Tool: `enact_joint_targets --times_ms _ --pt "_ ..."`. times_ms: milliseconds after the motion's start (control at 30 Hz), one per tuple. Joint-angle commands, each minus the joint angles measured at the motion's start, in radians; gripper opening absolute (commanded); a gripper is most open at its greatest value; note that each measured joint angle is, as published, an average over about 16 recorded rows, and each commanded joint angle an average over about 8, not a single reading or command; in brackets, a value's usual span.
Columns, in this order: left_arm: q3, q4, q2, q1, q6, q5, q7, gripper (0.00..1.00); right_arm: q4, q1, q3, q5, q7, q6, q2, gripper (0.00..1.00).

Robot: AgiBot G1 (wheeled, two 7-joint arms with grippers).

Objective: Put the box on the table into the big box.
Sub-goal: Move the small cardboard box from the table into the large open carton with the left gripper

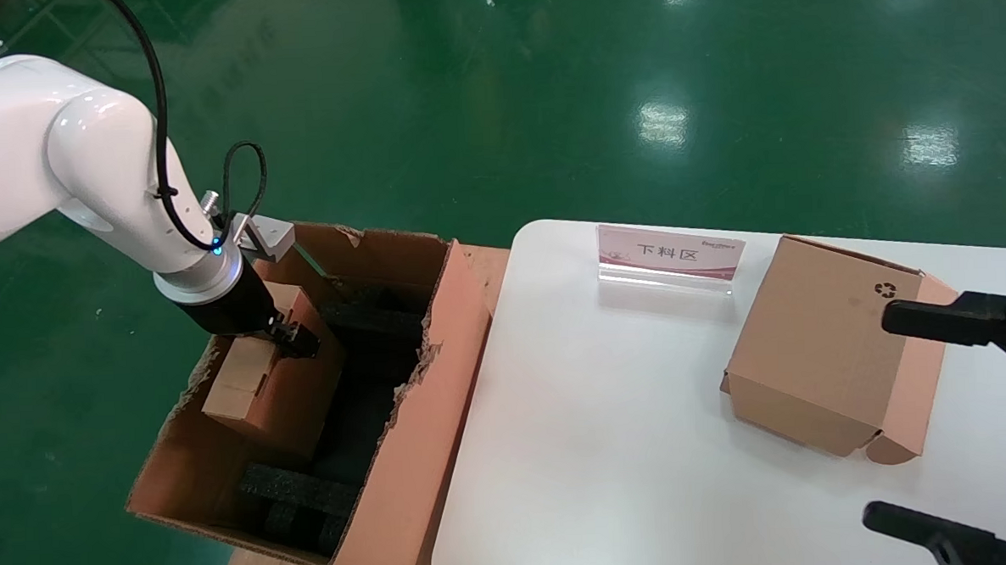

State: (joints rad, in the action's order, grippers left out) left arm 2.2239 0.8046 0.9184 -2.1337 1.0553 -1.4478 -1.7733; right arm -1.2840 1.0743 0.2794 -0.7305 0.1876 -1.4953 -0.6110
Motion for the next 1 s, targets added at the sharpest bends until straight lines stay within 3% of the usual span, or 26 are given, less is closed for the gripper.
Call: enact_joint_targets --times_ms 33,1000 --pt "0.000 0.000 0.000 0.001 0.000 0.000 -0.001 1.00 0.000 0.000 0.000 0.000 0.000 0.000 0.000 1.00" --pt "0.000 0.000 0.000 0.002 -0.001 -0.001 -0.001 1.00 0.000 0.000 0.000 0.000 0.000 0.000 0.000 1.00"
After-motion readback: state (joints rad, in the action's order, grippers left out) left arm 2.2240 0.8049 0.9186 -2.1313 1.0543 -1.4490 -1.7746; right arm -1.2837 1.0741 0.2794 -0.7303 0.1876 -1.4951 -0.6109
